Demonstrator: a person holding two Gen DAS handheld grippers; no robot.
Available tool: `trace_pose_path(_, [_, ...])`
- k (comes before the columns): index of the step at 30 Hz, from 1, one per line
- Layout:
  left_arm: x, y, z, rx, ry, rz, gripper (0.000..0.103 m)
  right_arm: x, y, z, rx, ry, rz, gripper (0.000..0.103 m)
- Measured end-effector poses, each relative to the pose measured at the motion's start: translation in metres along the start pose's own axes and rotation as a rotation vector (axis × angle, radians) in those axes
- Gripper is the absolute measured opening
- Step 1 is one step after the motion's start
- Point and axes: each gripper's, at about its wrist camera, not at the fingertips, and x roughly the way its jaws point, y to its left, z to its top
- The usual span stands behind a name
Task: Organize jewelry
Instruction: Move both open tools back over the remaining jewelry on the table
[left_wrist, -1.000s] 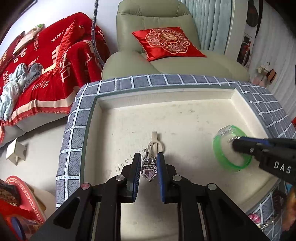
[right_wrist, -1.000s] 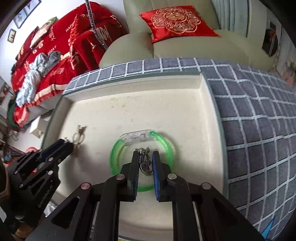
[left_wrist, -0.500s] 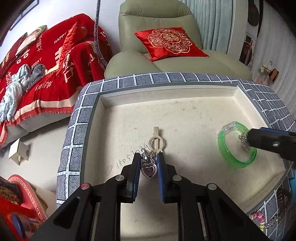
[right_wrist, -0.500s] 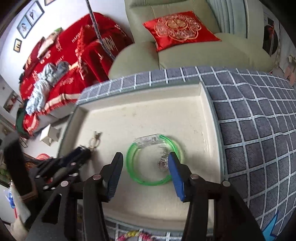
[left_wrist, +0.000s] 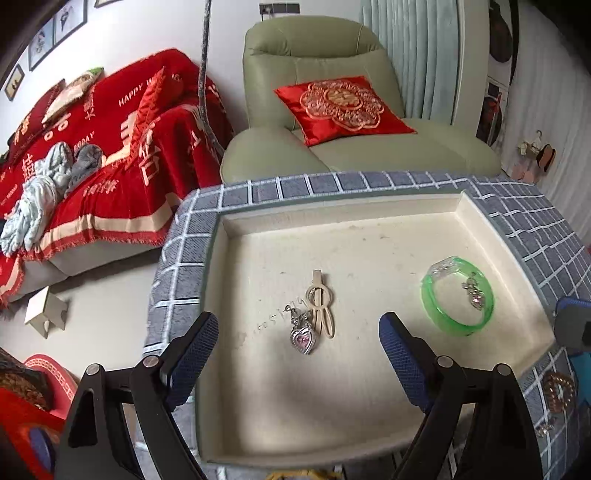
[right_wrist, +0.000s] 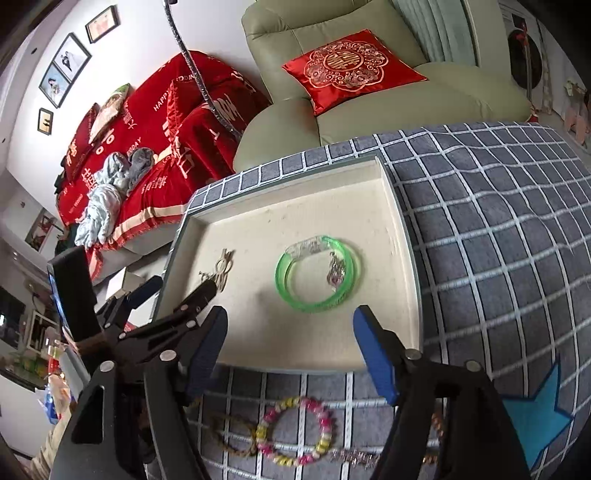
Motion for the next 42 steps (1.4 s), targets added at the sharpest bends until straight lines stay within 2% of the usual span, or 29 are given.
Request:
trace_pose_path(5, [-0.029, 0.008, -0.011, 0.005, -0.036, -0.026, 0.101, -0.021, 0.000, -0.018, 0.005, -0.048, -0.007, 0.084])
trace_pose_path(8, [-0.043, 0.015, -0.024, -0.012, -0.033, -0.030, 0.101, -0.033, 0.000, -0.030, -0.016, -0.078, -0.028, 0.103])
trace_pose_path(13, [-0.063, 0.023, -0.047, -0.049, -0.020, -0.055, 0.101, -0.056, 0.004, -0.051, -0.062, -0.124, -0.043, 0.103])
trace_pose_path(16, [-0.074, 0.027, -0.065, -0.082, -0.007, -0.077, 0.101, -0.062, 0.003, -0.063, -0.068, -0.076, -0.044, 0.103])
trace_pose_path(20, [-0.081, 0.023, -0.087, -0.093, 0.009, -0.070, 0.101, -0.063, -0.003, -0.087, -0.052, -0.007, -0.038, 0.103])
trace_pose_path(28, [-0.077, 0.017, -0.121, -0.106, 0.075, -0.074, 0.101, -0.060, -0.015, -0.143, -0.059, 0.062, -0.111, 0.103])
trace_pose_path(34, [-0.071, 0.023, -0.127, -0.143, 0.100, -0.044, 0.101, -0.053, -0.017, -0.166, -0.091, 0.091, -0.163, 0.103])
trace_pose_path(42, [-0.060, 0.033, -0.125, -0.186, 0.115, -0.037, 0.101, -0.046, -0.018, -0.171, -0.093, 0.109, -0.182, 0.103])
